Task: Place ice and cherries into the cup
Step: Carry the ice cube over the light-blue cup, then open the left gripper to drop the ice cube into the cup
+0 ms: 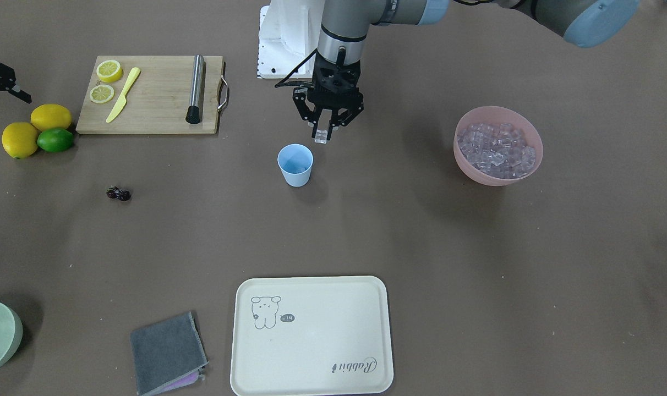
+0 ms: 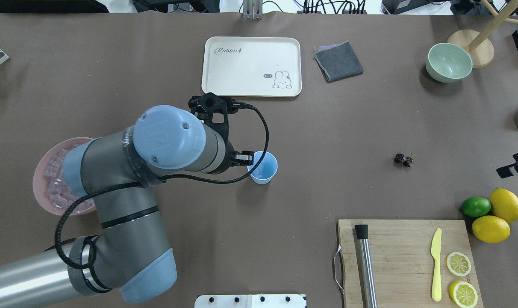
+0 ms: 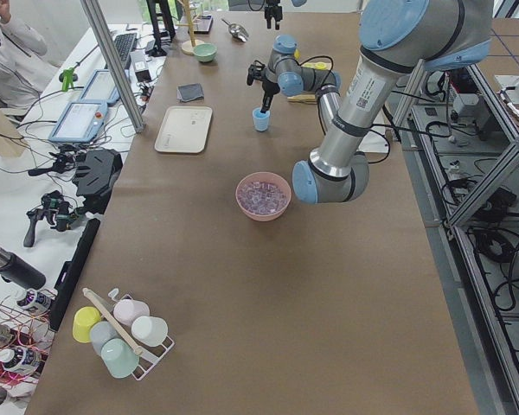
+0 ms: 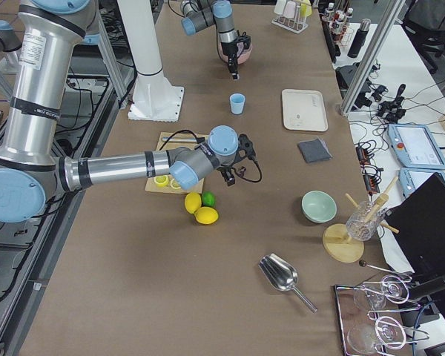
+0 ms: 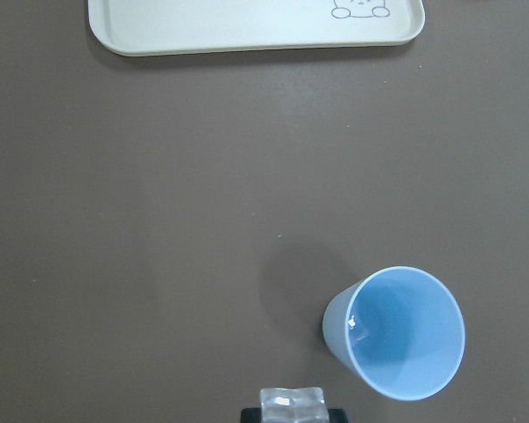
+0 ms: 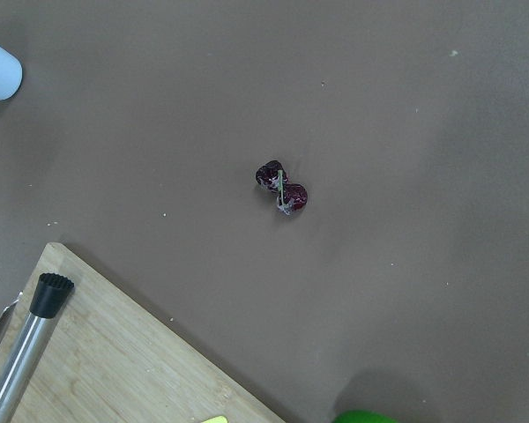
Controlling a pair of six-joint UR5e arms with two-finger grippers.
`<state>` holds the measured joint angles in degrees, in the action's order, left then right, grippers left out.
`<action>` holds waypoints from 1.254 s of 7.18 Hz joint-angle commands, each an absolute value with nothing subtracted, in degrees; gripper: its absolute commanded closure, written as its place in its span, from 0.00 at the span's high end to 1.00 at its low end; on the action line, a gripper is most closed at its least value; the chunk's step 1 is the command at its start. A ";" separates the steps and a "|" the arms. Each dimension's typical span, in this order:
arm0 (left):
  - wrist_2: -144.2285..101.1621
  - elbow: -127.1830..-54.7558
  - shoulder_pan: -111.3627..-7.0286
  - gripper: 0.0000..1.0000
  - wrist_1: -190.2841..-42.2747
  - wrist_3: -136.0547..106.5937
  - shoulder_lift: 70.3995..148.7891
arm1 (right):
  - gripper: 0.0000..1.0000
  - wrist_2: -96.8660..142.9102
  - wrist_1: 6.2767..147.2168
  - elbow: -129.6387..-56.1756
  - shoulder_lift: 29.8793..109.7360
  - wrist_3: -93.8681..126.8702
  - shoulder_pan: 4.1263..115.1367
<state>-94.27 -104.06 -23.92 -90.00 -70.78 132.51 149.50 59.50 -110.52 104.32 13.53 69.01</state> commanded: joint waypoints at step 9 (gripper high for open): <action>-91.14 -95.45 -22.85 0.67 -90.09 -72.07 139.13 | 0.99 149.94 59.50 -110.39 104.85 13.54 68.55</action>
<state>-91.17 -95.68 -22.74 -90.06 -72.21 139.09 149.93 59.50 -110.38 104.85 13.54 68.56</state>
